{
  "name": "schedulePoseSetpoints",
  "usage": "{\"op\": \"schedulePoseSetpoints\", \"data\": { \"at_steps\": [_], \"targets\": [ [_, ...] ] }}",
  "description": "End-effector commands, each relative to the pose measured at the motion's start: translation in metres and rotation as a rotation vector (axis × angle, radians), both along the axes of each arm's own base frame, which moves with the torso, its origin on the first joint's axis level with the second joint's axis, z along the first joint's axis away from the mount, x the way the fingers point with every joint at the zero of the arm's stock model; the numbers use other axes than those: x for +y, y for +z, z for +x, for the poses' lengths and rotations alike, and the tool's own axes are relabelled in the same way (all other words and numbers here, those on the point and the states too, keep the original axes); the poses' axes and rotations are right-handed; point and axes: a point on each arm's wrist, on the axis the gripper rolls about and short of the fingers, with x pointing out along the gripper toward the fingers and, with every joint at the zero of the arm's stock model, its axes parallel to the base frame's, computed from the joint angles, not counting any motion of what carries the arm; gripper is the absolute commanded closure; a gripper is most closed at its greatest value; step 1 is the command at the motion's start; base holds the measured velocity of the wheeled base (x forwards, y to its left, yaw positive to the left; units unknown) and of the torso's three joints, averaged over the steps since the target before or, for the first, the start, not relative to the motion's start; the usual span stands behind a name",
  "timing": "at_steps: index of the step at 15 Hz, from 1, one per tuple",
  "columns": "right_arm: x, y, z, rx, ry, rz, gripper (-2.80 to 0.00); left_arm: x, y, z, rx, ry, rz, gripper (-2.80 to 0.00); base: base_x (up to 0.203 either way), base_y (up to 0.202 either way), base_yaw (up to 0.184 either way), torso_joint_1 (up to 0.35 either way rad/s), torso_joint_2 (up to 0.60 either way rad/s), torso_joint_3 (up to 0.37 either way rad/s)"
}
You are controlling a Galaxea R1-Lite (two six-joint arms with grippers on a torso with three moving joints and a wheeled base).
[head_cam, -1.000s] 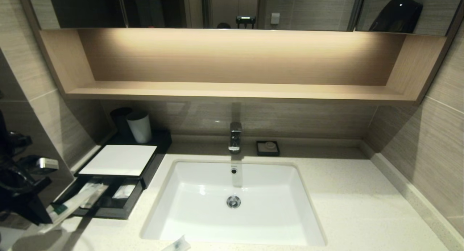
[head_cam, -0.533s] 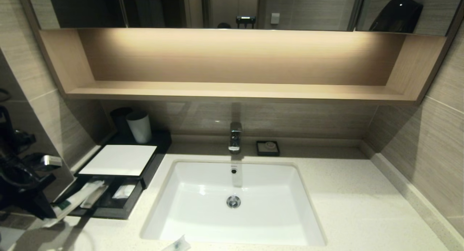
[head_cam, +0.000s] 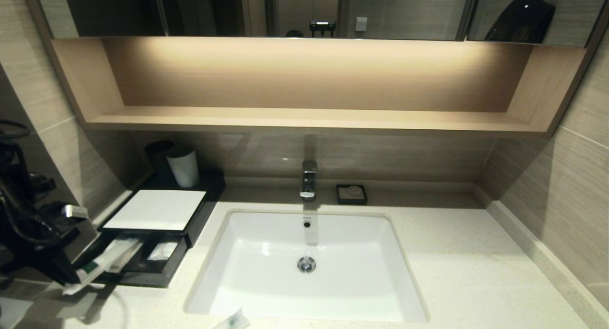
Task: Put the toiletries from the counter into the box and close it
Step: Place the bathroom toiletry into the drawer
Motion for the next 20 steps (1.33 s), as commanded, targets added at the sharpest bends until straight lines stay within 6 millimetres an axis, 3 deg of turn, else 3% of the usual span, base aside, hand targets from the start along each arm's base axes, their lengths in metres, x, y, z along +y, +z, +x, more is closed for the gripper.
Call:
{"op": "schedulePoseSetpoints", "data": {
  "at_steps": [1,20],
  "targets": [
    [0.0,0.0,0.0,0.0,0.0,0.0,0.0,0.0,-0.006,0.004,0.017,-0.007,-0.011,0.0,0.0,0.0,0.0,0.0,0.0,0.0],
    [0.0,0.0,0.0,0.0,0.0,0.0,0.0,0.002,-0.022,0.034,-0.011,-0.024,-0.008,0.0,0.0,0.0,0.0,0.0,0.0,0.0]
  ]
}}
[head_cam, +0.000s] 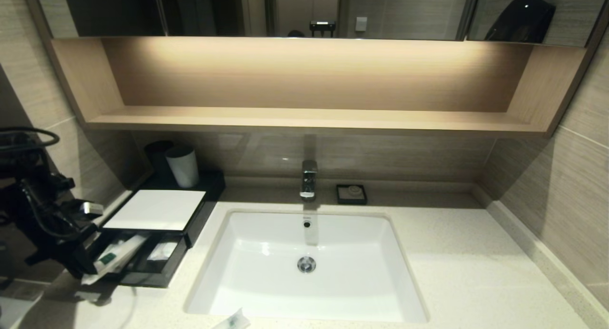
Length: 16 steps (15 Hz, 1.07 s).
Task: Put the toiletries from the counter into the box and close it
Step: Place the bathroom toiletry into the drawer
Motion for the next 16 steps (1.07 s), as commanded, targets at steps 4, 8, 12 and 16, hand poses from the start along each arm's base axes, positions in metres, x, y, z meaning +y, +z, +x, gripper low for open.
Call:
{"op": "schedulePoseSetpoints", "data": {
  "at_steps": [4,8,12,16],
  "targets": [
    [0.0,0.0,0.0,0.0,0.001,0.0,0.0,0.0,-0.003,0.009,-0.005,0.003,0.002,0.0,0.0,0.0,0.0,0.0,0.0,0.0],
    [0.0,0.0,0.0,0.0,0.0,0.0,0.0,0.002,-0.006,0.015,-0.003,0.035,0.011,0.0,0.0,0.0,0.0,0.0,0.0,0.0],
    [0.0,0.0,0.0,0.0,0.001,0.0,0.0,-0.002,-0.007,0.018,-0.004,0.06,-0.012,0.0,0.0,0.0,0.0,0.0,0.0,0.0],
    [0.0,0.0,0.0,0.0,0.0,0.0,0.0,-0.008,-0.007,0.02,-0.007,0.055,-0.023,0.0,0.0,0.0,0.0,0.0,0.0,0.0]
  ]
}}
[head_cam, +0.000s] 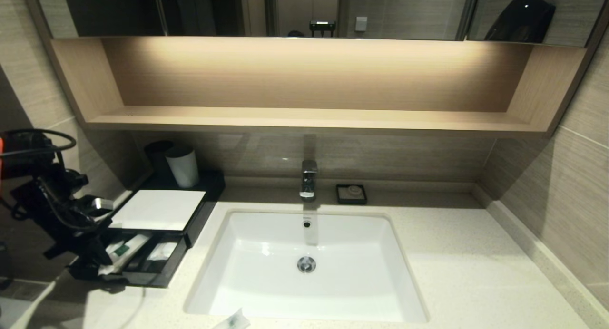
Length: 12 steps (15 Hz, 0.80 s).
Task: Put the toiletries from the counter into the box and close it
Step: Place the bathroom toiletry into the drawer
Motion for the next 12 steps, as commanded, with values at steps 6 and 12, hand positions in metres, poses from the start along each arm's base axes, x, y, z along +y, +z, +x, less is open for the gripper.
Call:
{"op": "schedulePoseSetpoints", "data": {
  "at_steps": [6,12],
  "targets": [
    [0.0,0.0,0.0,0.0,0.0,0.0,0.0,0.0,-0.011,0.006,-0.002,-0.006,-0.001,0.0,0.0,0.0,0.0,0.0,0.0,0.0],
    [0.0,0.0,0.0,0.0,0.0,0.0,0.0,-0.003,-0.013,0.012,-0.022,0.02,0.013,0.0,0.0,0.0,0.0,0.0,0.0,0.0]
  ]
}}
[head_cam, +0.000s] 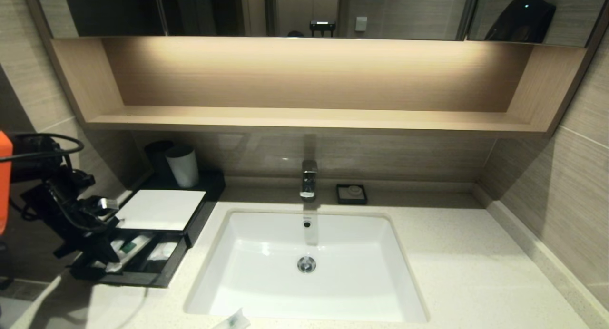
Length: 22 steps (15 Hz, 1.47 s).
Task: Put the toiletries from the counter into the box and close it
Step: Place the bathroom toiletry into the drawer
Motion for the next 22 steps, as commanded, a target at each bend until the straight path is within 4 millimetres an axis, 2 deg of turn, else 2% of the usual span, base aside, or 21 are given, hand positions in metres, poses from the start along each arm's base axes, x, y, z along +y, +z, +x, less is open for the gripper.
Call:
{"op": "schedulePoseSetpoints", "data": {
  "at_steps": [1,22],
  "targets": [
    [0.0,0.0,0.0,0.0,0.0,0.0,0.0,-0.001,-0.001,0.0,0.007,-0.001,-0.007,0.0,0.0,0.0,0.0,0.0,0.0,0.0],
    [0.0,0.0,0.0,0.0,0.0,0.0,0.0,-0.004,-0.003,0.014,-0.086,0.04,0.015,0.0,0.0,0.0,0.0,0.0,0.0,0.0]
  ]
}}
